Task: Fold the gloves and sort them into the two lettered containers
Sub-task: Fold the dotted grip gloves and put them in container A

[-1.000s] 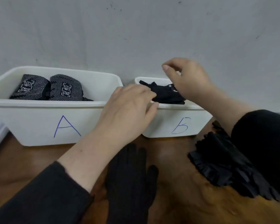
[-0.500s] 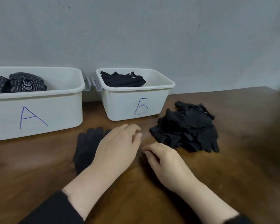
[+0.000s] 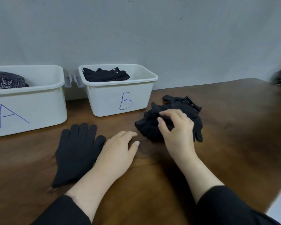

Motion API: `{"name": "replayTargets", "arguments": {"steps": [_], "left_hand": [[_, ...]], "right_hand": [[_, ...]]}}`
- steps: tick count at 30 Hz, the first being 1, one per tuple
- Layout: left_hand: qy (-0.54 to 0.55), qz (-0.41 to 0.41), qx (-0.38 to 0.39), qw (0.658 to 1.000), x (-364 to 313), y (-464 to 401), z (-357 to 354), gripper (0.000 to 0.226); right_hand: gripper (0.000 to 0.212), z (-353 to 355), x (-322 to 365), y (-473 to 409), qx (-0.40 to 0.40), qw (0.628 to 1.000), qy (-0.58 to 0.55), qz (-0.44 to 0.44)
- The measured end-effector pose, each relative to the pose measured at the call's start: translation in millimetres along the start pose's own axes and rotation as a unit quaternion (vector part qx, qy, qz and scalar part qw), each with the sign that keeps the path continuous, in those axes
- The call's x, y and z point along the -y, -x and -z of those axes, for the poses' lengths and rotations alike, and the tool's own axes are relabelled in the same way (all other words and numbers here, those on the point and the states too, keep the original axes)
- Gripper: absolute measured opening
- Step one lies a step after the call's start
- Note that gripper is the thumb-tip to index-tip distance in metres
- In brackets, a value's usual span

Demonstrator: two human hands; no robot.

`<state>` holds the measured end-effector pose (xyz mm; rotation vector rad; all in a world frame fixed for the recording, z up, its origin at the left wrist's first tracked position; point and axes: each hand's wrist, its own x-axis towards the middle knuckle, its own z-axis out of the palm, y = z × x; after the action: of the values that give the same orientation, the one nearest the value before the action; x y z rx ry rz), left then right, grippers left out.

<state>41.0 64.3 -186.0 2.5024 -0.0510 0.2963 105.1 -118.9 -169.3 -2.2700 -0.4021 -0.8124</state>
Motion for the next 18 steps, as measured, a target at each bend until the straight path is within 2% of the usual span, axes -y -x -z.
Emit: {"name": "replayTargets", "arguments": {"steps": [1,3,5,6,10,14,16,18], "left_hand": [[0.003,-0.002,-0.001,1.0,0,0,0,0.041],[0.007,-0.004,-0.004,1.0,0,0,1,0.046],[0.008,-0.009,-0.008,1.0,0,-1,2,0.05],[0.007,-0.014,-0.009,1.0,1,-1,3,0.051],[0.021,-0.036,-0.014,0.999,0,-1,4,0.05],[0.063,-0.047,-0.046,0.996,1,-1,8,0.049],[0.086,-0.058,-0.071,0.992,-2,-1,12,0.051],[0.117,-0.073,-0.101,0.985,-6,-1,16,0.056]], "right_hand": [[0.025,2,-6,-9,0.015,0.999,0.038,-0.004],[0.041,6,-19,-27,0.106,0.988,0.11,-0.026],[0.039,9,-30,-40,0.19,0.971,0.142,-0.036],[0.033,10,-34,-44,0.203,0.968,0.142,-0.032],[0.026,19,-26,-63,0.163,0.983,0.071,-0.054],[0.018,42,-1,-94,0.087,0.994,-0.007,-0.061],[0.02,55,14,-103,0.084,0.994,-0.028,-0.059],[0.024,65,31,-103,0.117,0.989,-0.06,-0.066]]}}
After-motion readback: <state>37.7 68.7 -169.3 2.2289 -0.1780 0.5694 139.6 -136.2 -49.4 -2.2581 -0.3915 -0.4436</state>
